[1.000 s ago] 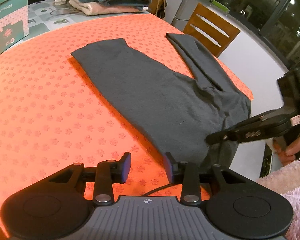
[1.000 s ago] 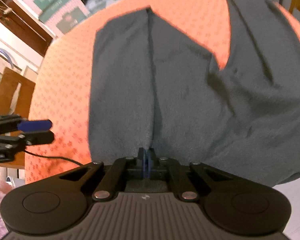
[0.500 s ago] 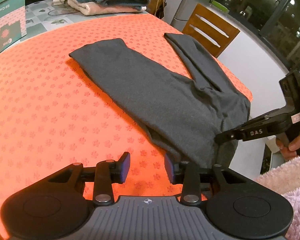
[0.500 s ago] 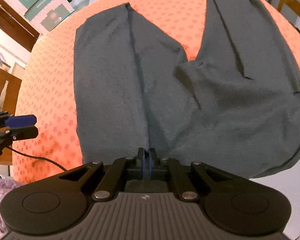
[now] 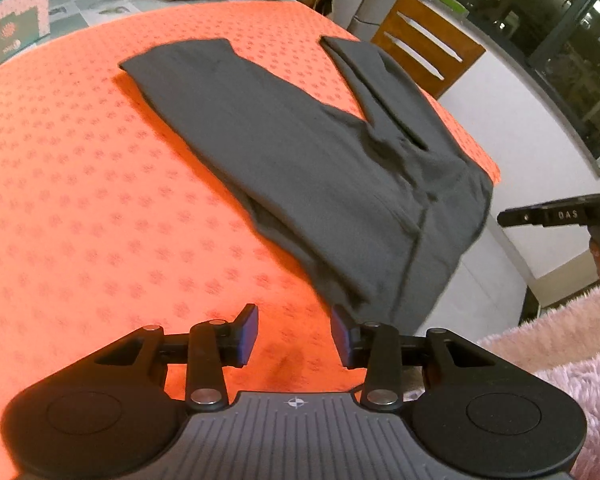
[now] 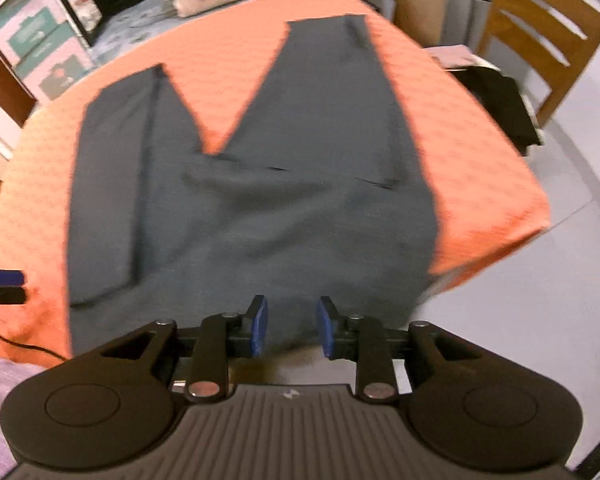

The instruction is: Fold clothes

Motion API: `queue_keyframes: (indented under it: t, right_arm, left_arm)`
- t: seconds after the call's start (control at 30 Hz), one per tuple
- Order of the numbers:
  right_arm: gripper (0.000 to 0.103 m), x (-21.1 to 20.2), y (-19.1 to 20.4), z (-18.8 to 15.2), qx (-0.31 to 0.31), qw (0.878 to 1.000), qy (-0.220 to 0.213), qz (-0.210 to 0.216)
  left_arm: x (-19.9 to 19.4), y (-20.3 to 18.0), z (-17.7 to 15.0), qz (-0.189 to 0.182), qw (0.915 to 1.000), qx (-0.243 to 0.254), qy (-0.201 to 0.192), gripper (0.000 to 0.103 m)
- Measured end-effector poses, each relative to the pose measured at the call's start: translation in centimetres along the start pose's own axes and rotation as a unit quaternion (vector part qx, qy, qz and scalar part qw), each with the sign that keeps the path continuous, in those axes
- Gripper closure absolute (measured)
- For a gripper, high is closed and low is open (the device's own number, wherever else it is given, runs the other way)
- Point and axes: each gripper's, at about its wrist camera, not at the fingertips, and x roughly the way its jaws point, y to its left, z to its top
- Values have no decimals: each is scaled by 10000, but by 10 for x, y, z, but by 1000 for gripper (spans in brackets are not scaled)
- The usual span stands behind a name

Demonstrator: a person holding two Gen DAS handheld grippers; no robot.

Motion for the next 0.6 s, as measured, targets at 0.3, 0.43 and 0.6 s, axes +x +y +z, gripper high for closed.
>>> queue_keyframes:
  t: [0.3, 0.43, 0.6]
  right_arm:
    - [58, 36, -68, -19, -231, 9989, 242, 335]
    - [58, 56, -79, -18, -652, 9953, 276, 666]
    - [58, 81, -89, -15, -1090, 9887, 258, 991]
  left_arm:
    - [17, -57, -37, 497, 9958, -763, -94, 56]
    - [20, -79, -53, 851, 9912, -992, -209, 55]
    - [28, -103, -75, 1255, 9840, -1218, -334, 55]
